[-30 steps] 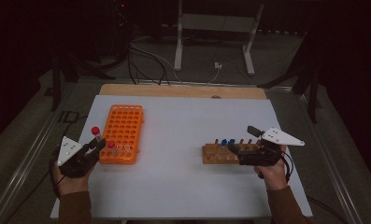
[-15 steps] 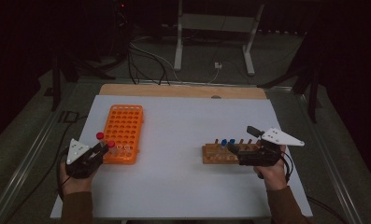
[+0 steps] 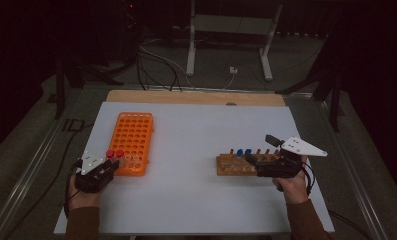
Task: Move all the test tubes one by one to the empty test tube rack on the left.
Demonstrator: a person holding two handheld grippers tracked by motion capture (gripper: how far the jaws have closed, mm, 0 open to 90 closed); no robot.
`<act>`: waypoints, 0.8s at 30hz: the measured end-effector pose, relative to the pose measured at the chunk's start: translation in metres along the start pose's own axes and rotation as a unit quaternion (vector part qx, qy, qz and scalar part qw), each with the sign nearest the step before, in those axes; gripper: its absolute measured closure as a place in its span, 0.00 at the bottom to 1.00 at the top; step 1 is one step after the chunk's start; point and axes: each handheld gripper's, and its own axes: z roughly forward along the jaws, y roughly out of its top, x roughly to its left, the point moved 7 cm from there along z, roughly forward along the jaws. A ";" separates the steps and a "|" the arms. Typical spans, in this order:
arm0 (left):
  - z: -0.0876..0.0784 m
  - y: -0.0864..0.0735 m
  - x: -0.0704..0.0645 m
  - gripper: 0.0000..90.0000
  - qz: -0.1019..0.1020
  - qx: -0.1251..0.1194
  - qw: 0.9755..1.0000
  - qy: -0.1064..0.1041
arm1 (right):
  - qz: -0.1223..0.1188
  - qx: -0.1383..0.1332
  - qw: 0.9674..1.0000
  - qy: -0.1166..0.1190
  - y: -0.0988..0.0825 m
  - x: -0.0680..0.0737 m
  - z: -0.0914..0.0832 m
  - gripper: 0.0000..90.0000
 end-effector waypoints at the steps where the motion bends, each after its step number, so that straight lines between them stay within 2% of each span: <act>1: 0.001 0.000 0.000 0.84 0.001 0.002 1.000 0.000 | 0.000 0.000 1.000 0.000 0.000 0.000 0.000 0.00; 10: -0.001 0.000 0.001 0.81 -0.008 0.001 1.000 0.003 | 0.003 0.000 1.000 -0.004 -0.001 -0.003 -0.001 0.00; 17: -0.017 0.008 0.001 0.60 -0.031 -0.037 0.999 -0.002 | 0.004 0.005 1.000 -0.005 -0.003 -0.006 -0.001 0.00; 21: -0.028 0.017 0.000 0.46 -0.049 -0.071 0.996 -0.005 | 0.008 0.009 1.000 -0.007 -0.004 -0.009 -0.001 0.02; 24: -0.035 0.024 -0.001 0.35 -0.054 -0.095 0.994 -0.002 | 0.007 0.015 1.000 -0.012 -0.007 -0.012 0.000 0.04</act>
